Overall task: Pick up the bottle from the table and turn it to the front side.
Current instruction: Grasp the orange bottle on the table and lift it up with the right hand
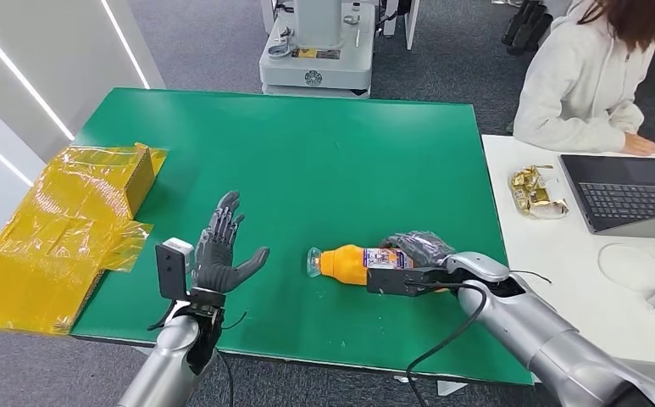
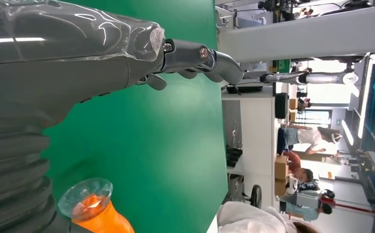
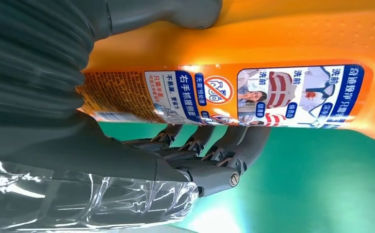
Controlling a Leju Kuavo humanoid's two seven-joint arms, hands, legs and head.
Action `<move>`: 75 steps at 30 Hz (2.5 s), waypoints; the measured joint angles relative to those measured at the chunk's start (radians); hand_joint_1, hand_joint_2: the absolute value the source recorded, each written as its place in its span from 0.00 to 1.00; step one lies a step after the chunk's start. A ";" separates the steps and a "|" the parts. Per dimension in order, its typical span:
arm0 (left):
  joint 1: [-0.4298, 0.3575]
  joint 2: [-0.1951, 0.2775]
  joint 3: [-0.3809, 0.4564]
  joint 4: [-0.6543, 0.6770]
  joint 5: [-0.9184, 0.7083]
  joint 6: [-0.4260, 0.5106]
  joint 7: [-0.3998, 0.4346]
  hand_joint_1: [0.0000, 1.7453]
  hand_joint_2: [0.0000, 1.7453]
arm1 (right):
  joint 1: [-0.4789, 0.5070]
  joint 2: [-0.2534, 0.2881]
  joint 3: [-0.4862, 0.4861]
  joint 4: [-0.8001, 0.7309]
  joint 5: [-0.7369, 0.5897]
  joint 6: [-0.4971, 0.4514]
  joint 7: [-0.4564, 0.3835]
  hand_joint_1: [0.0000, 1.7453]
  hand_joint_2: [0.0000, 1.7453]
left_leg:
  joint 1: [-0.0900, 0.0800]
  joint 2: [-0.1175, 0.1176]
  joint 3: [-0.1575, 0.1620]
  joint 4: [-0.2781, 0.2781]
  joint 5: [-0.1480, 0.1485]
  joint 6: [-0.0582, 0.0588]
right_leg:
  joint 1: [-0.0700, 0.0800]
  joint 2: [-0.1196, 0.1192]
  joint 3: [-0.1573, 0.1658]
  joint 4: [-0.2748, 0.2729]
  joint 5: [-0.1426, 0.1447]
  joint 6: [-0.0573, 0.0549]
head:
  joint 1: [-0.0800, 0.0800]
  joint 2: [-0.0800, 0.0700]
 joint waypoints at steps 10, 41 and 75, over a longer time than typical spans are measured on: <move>0.016 -0.005 0.004 -0.001 -0.009 -0.006 0.006 0.00 1.00 | 0.012 -0.015 0.003 -0.003 -0.071 -0.033 -0.031 1.00 1.00 | 0.000 0.000 0.001 0.001 0.000 0.000 | 0.000 0.000 0.002 0.000 0.000 0.000 | 0.000 0.000; 0.025 -0.010 0.025 -0.001 -0.039 -0.008 0.005 0.00 1.00 | 0.299 -0.043 -0.278 -0.219 -0.167 -0.224 -0.163 1.00 1.00 | 0.000 -0.001 0.001 0.000 -0.001 0.001 | 0.000 -0.001 0.002 -0.001 0.000 0.001 | 0.000 0.000; -0.145 0.029 -0.008 0.025 0.150 -0.314 0.162 0.00 1.00 | 0.445 0.105 -0.538 -0.342 -0.347 -0.429 -0.471 1.00 1.00 | 0.000 -0.002 -0.001 0.000 -0.001 0.001 | 0.000 -0.002 0.001 0.000 -0.001 0.002 | 0.000 0.000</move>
